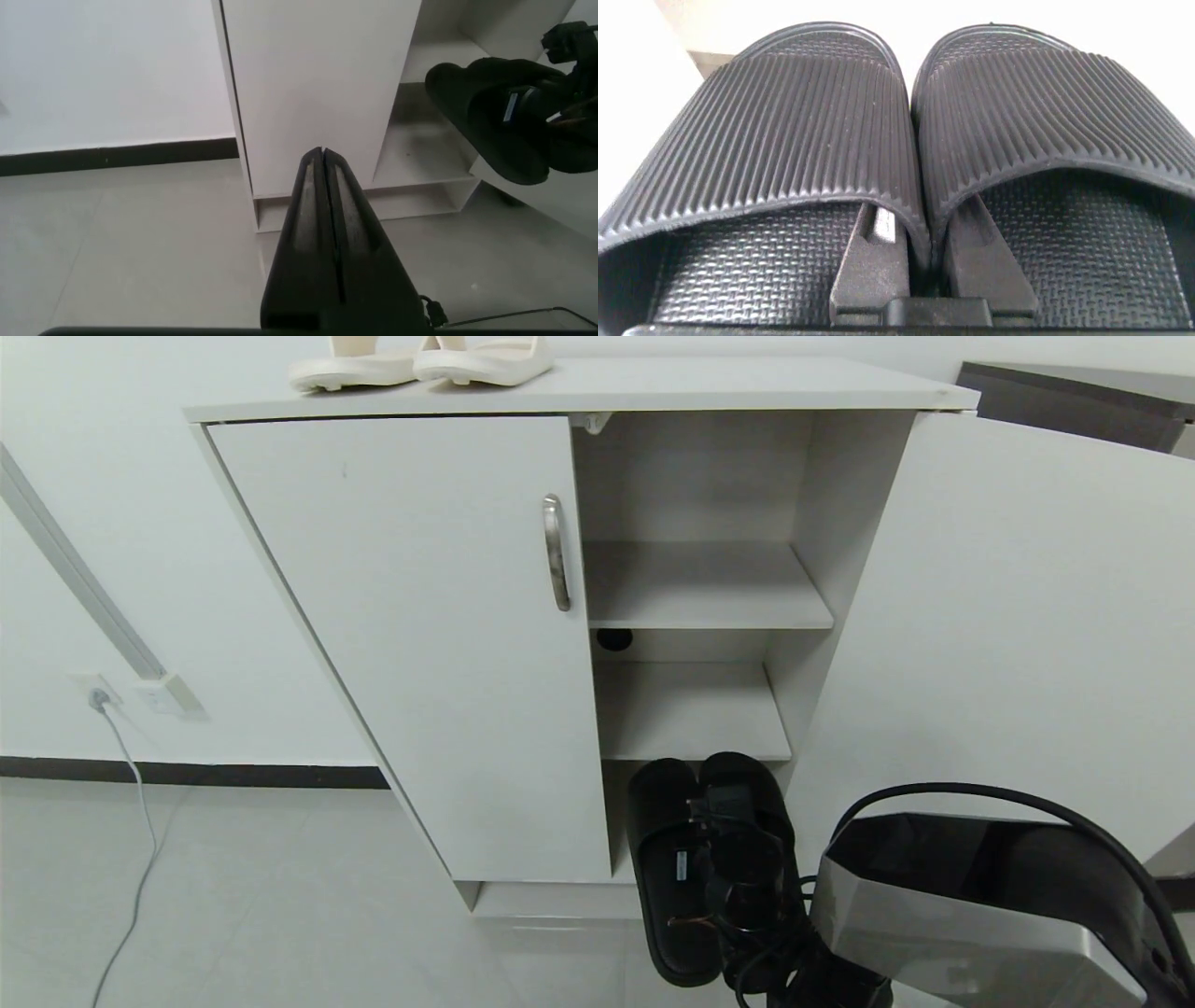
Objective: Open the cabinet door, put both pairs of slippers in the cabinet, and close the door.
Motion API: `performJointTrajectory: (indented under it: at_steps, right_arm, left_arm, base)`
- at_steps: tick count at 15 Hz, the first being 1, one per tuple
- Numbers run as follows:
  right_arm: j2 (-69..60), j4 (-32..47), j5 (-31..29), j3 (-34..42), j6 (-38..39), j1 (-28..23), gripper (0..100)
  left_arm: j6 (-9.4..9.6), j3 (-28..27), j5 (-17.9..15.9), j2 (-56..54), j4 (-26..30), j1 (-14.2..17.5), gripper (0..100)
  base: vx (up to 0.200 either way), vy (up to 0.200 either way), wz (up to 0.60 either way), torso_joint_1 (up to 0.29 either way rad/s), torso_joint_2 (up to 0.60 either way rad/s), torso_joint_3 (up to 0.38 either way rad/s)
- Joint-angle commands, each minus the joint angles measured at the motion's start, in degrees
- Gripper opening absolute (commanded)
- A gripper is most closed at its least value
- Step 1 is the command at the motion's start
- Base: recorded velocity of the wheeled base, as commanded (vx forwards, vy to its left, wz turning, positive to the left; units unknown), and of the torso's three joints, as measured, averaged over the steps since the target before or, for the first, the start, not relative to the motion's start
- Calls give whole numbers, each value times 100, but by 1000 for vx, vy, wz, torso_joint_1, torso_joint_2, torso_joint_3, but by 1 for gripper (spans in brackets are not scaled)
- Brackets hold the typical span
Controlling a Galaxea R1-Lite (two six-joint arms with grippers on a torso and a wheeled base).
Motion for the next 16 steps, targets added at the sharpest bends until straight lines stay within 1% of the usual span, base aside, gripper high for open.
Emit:
performJointTrajectory:
  at_steps: [1,4,12,16]
  right_arm:
    - [33,-13,4,6,-2,-8,0]
    - [7,-13,4,6,-11,-17,0]
    - [-2,-13,-4,-47,-20,-17,0]
    - [25,-162,-4,-275,-11,-35,0]
  left_arm:
    - [2,2,-1,9,-1,0,0]
    - [2,-7,-1,9,-1,0,0]
    - [2,2,-1,9,8,0,0]
    - [11,2,-1,9,-1,0,0]
  base:
    - [0,0,0,0,0,0]
    - [0,0,0,0,0,0]
    - [200,0,0,1,3,2]
    - [0,0,0,0,0,0]
